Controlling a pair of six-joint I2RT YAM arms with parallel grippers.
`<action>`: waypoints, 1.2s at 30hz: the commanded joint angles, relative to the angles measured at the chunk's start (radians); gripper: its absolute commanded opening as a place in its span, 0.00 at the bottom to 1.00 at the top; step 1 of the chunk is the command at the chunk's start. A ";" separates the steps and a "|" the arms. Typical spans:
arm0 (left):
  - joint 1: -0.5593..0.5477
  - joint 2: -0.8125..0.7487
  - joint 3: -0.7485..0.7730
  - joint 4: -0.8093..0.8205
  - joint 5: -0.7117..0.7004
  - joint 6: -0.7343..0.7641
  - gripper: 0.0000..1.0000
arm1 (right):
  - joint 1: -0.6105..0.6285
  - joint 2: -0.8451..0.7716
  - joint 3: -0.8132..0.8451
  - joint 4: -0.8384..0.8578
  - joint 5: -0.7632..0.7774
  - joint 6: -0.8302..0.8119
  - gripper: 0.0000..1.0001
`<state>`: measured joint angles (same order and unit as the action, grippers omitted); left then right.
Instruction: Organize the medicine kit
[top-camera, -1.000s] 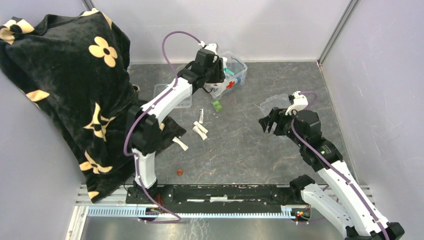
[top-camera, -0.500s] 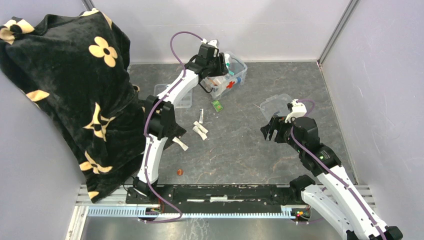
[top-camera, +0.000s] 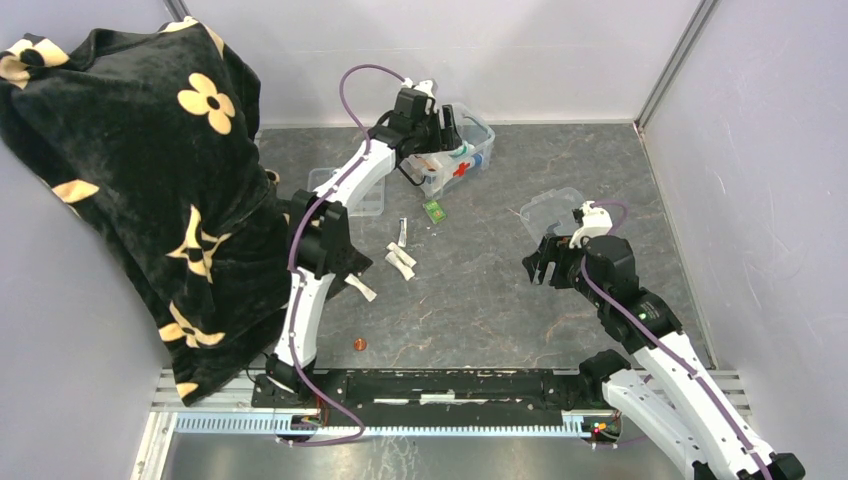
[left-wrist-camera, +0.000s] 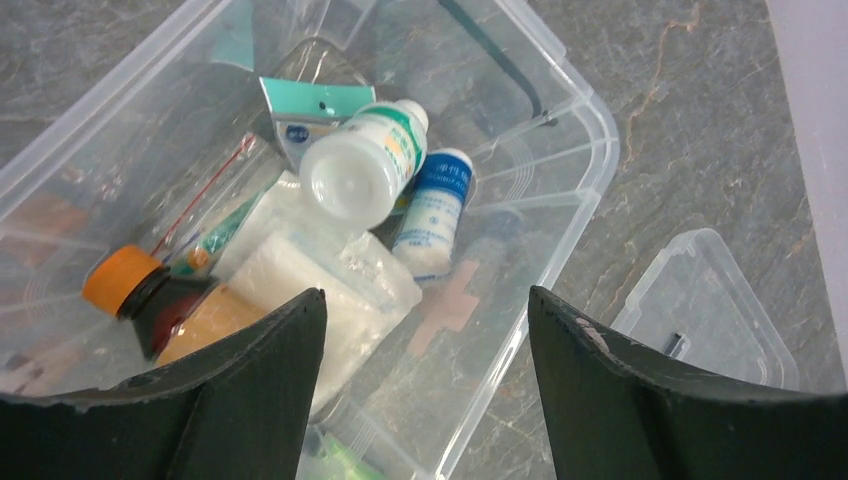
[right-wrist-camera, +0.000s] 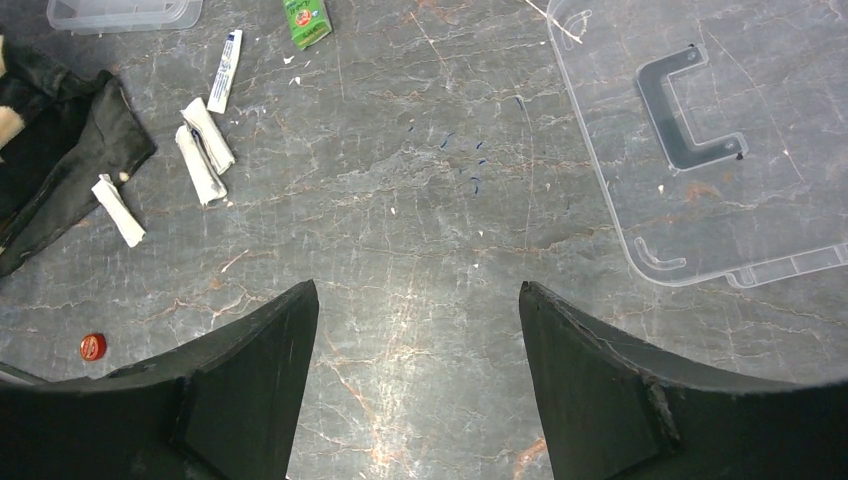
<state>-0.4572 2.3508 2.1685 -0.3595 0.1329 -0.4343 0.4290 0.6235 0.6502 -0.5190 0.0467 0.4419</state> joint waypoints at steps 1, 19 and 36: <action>0.012 -0.160 -0.072 0.016 -0.001 0.029 0.80 | -0.004 -0.022 0.011 -0.016 0.028 -0.009 0.80; 0.012 -0.887 -0.846 -0.068 -0.215 -0.004 0.82 | -0.004 -0.003 -0.002 -0.012 0.053 -0.079 0.82; -0.231 -1.054 -1.295 -0.037 -0.469 -0.325 0.78 | -0.004 -0.006 -0.089 0.033 -0.014 -0.039 0.82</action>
<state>-0.6163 1.2835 0.8700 -0.4400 -0.2092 -0.6292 0.4290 0.6296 0.5678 -0.5182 0.0502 0.3859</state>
